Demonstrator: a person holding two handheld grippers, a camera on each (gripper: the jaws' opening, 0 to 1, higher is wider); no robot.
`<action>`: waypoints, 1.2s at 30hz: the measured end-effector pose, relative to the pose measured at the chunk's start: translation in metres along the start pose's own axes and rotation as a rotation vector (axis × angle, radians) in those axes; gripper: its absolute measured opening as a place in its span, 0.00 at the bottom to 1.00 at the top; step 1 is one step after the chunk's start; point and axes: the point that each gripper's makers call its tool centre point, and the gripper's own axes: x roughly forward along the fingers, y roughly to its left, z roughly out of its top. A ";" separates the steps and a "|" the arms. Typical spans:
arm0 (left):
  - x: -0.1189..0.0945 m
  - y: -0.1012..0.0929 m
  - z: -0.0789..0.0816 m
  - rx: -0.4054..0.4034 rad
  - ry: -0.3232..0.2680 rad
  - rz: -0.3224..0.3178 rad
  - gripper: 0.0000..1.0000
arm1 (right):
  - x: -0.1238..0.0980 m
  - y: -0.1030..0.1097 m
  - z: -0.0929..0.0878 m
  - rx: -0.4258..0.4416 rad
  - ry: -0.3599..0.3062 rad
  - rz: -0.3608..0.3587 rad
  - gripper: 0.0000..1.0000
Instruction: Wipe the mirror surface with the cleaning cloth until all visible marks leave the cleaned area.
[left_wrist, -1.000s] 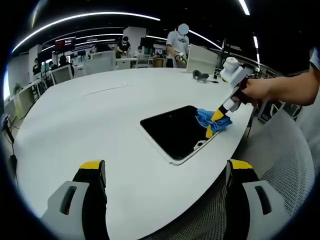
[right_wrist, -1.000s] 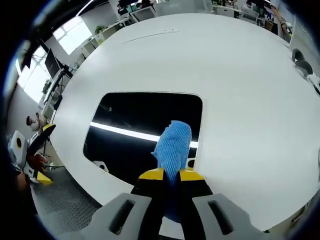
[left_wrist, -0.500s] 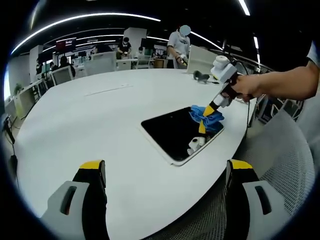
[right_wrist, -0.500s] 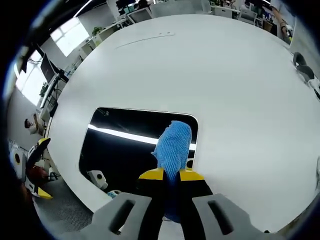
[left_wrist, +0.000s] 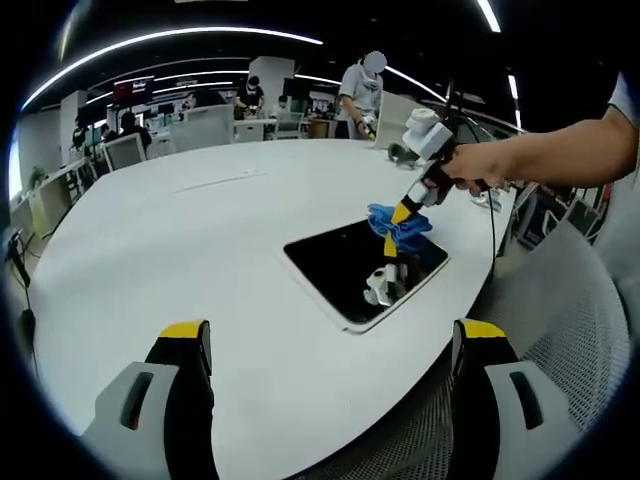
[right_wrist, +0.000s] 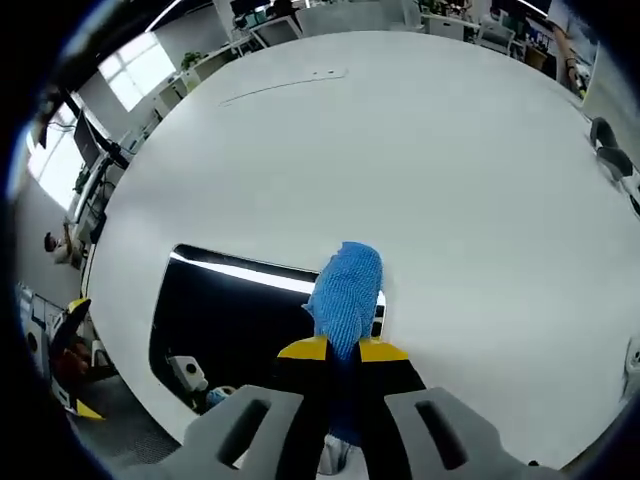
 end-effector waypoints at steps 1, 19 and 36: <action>0.000 0.000 0.000 0.000 0.001 -0.001 0.99 | 0.001 0.000 0.001 -0.001 0.000 0.000 0.03; -0.002 -0.001 0.006 -0.034 -0.036 -0.009 0.99 | 0.008 -0.003 0.020 -0.025 -0.004 -0.028 0.03; -0.002 0.000 0.006 -0.025 -0.035 0.001 0.99 | 0.005 -0.001 0.018 -0.083 0.019 -0.070 0.03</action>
